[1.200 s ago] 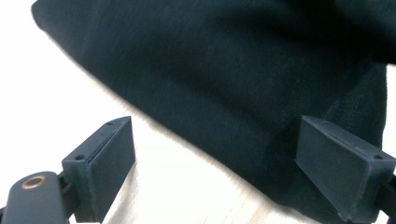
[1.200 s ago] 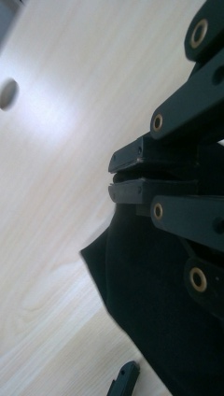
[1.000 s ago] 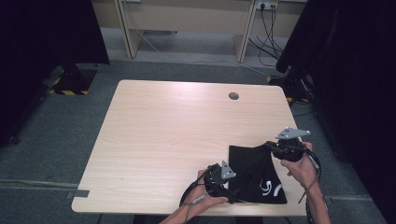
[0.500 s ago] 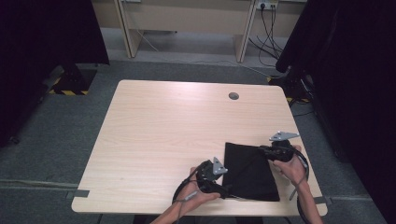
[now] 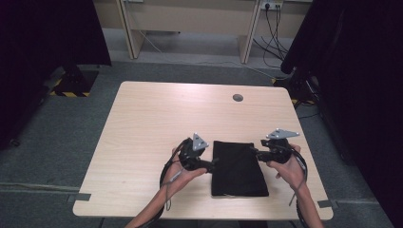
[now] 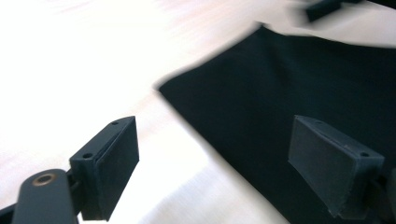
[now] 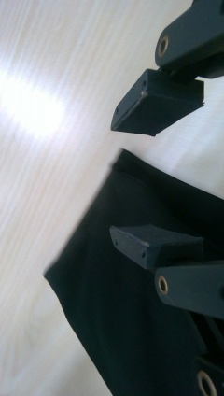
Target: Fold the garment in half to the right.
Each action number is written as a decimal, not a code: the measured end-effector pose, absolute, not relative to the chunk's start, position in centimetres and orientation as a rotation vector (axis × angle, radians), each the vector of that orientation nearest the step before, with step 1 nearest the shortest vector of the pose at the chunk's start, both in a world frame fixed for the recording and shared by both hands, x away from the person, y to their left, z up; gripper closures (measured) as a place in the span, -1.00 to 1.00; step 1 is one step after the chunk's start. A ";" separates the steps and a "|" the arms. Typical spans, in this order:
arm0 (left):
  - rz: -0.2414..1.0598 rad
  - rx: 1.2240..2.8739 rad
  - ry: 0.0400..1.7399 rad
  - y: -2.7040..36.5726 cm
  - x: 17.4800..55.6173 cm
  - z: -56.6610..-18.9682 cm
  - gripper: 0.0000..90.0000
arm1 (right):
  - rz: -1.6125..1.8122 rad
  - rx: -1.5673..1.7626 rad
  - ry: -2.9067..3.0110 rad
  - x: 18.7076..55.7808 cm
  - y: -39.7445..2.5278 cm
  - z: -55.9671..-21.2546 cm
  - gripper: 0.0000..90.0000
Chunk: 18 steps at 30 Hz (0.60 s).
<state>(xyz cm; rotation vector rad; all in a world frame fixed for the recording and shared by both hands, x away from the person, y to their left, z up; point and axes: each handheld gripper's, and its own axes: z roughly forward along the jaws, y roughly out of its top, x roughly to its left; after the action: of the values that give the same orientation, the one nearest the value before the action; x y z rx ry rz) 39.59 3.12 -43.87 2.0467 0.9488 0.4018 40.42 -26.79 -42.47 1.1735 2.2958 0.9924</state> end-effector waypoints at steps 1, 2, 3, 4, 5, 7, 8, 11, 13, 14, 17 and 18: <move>0.402 2.047 0.949 3.1 39.6 -43.9 -0.66 | 0.992 1.174 2.296 40.4 -26.8 -42.5 -0.05; 0.396 2.052 0.974 2.7 40.6 -44.2 -0.66 | 0.993 1.171 2.303 39.7 -27.0 -42.3 -0.05; 0.384 2.055 1.000 2.0 42.0 -44.6 -0.66 | 1.011 1.179 2.315 38.2 -27.3 -42.1 -0.05; 0.384 2.055 1.000 2.0 42.0 -44.6 -0.67 | 1.011 1.179 2.315 38.2 -27.3 -42.1 -0.05; 0.386 2.060 1.019 1.4 42.8 -44.9 -0.67 | 1.016 1.182 2.326 37.8 -27.3 -42.2 -0.05; 0.408 2.089 1.037 0.5 44.1 -45.6 -0.67 | 1.014 1.191 2.383 37.0 -27.1 -43.0 -0.03; 0.420 2.099 1.048 0.2 44.6 -45.9 -0.67 | 1.016 1.194 2.408 37.0 -27.0 -43.5 0.02; 0.463 2.132 1.107 0.1 46.2 -47.3 -0.64 | 1.019 1.165 2.501 37.4 -27.1 -44.9 0.61; 0.416 2.095 1.144 0.6 46.6 -47.6 -0.69 | 1.055 1.145 2.517 37.4 -27.7 -45.0 0.87; 0.419 2.093 1.147 0.7 46.6 -47.6 -0.69 | 1.061 1.128 2.513 37.1 -28.1 -44.8 0.92; 0.433 2.092 1.149 1.0 46.6 -47.6 -0.68 | 1.063 1.111 2.472 36.0 -29.1 -44.3 1.00; 0.434 2.092 1.152 1.0 46.7 -47.6 -0.68 | 1.058 1.111 2.452 35.5 -29.5 -44.2 1.00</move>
<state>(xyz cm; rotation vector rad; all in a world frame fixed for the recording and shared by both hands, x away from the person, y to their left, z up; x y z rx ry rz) 46.67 1.04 -47.58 2.0916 1.1522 0.4338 35.55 -29.50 -44.21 1.1112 2.4516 1.0576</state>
